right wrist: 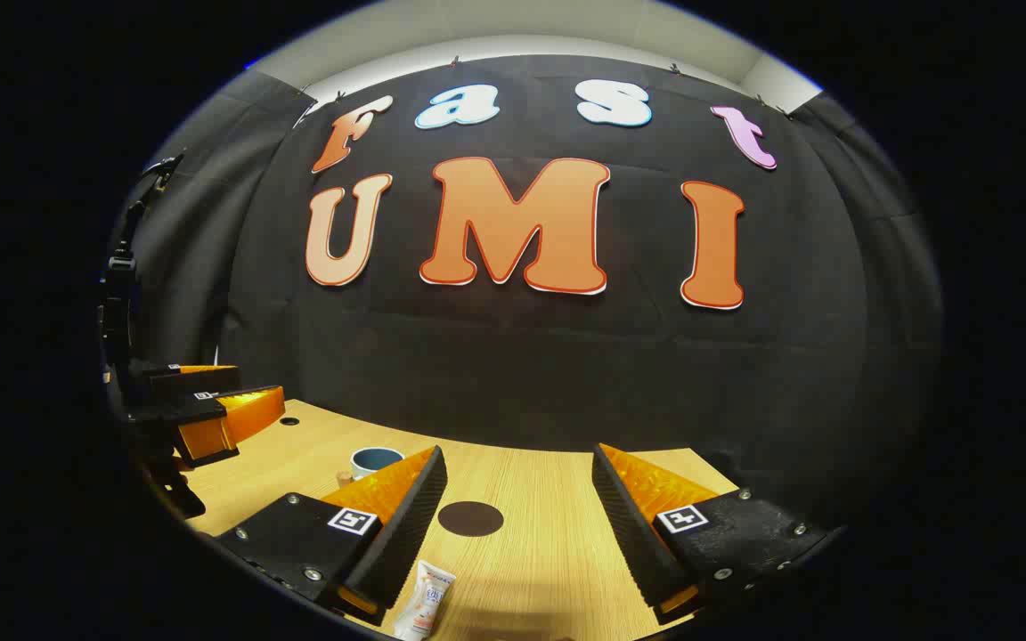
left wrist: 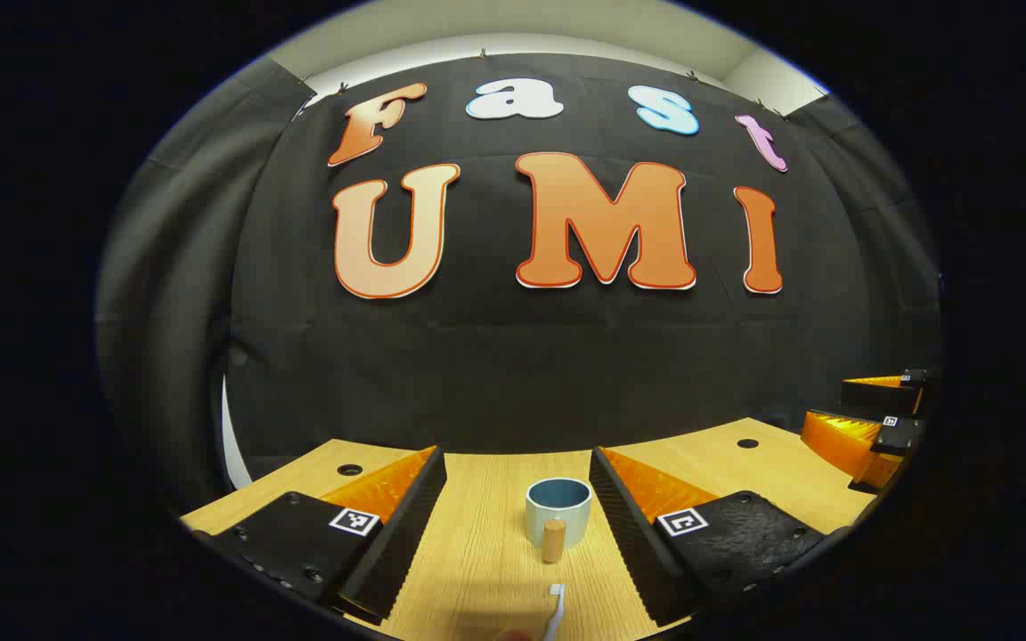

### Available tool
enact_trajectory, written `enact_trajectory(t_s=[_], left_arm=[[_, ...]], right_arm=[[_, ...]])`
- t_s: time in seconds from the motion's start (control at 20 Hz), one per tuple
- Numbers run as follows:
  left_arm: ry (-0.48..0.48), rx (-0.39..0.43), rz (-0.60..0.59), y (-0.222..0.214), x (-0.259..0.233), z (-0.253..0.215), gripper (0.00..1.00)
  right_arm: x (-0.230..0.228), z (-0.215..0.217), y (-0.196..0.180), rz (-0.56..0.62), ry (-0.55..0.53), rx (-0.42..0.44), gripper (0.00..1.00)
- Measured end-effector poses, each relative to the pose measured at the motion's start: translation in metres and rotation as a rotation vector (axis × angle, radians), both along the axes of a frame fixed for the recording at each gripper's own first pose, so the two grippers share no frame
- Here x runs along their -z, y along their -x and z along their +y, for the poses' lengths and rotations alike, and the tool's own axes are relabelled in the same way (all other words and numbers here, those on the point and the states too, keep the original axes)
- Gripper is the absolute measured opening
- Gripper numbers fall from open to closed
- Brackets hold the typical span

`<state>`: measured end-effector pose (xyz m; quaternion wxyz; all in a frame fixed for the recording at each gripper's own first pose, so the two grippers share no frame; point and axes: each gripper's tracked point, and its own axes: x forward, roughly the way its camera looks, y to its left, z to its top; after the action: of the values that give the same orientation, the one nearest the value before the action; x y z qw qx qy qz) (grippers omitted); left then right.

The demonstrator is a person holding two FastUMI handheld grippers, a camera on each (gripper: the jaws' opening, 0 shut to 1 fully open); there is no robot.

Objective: Put the toothbrush and toothpaste on the desktop into the cup, then pick up the cup and place it on the coaster on the desktop.

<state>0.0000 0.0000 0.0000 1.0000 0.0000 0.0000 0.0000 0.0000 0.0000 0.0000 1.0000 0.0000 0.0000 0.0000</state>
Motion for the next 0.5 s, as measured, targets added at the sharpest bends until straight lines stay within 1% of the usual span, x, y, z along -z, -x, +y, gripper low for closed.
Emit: enact_trajectory(t_s=[0.5], left_arm=[[0.003, 0.004, -0.004, 0.0026, -0.0052, -0.0072, 0.97]], right_arm=[[0.0016, 0.0023, 0.0031, 0.015, -0.014, -0.02, 0.98]])
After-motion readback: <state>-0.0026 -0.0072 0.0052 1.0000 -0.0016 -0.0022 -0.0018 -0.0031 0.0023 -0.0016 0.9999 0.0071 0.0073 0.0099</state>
